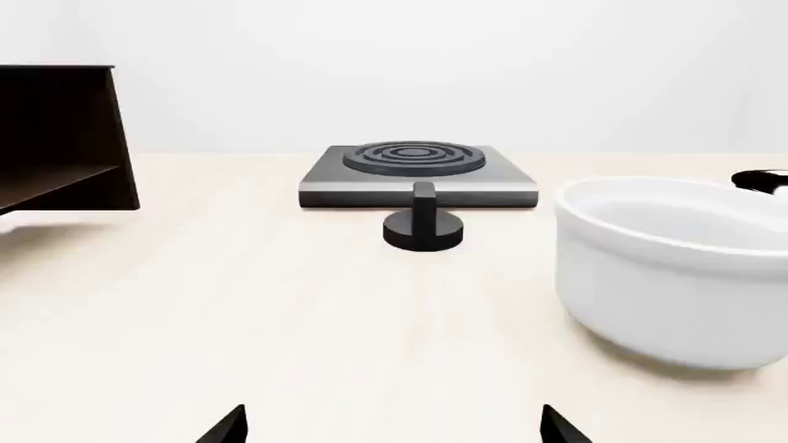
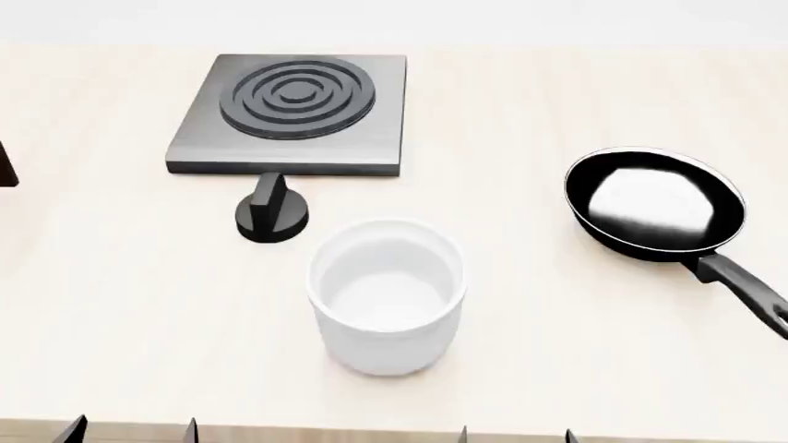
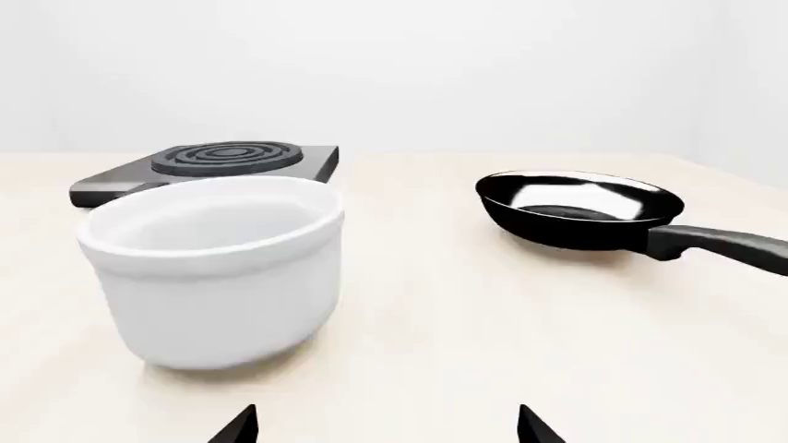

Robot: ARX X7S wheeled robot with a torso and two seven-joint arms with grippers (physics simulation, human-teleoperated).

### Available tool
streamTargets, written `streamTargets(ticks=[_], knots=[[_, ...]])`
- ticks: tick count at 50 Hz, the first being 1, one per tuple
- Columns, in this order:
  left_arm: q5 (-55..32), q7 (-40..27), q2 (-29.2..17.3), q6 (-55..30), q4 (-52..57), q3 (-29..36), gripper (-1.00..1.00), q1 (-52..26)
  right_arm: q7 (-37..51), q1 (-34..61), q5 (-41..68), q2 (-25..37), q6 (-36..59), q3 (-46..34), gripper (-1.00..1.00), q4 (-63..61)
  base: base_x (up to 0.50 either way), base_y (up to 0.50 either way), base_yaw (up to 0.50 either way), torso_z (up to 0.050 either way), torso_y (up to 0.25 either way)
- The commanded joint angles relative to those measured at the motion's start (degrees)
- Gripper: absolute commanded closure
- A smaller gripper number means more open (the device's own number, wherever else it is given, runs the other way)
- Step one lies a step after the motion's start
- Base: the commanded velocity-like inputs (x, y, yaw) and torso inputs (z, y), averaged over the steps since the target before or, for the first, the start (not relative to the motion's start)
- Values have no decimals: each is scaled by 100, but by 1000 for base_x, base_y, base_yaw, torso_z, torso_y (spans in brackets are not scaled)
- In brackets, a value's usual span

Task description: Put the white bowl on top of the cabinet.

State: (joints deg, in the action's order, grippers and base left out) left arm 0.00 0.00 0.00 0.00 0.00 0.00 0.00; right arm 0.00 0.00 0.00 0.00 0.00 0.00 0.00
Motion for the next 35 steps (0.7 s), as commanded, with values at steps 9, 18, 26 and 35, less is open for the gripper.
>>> streamTargets(ticks=[9,18,26,35], knots=[[-209,-315,-231,90,-130,261,-100,-53,397,30,90,253,-157,-270,-100,42,0,0,0,0,0],[-532,-852,-268,-841,664,-42,-100,-373,772,361,206,374,1142,-181,-100,-1316,0,0,0,0,0],[-808,-1409,-366,-2200,1735,-422,-100,-1171,1194,1359,428,536,3164,305,-100,-3029,0,0,0,0,0],[-1164,-1915,-479,-3090,2093,-959,-100,-2356,1456,2555,627,724,4287,795,-100,-3503,0,0,0,0,0]])
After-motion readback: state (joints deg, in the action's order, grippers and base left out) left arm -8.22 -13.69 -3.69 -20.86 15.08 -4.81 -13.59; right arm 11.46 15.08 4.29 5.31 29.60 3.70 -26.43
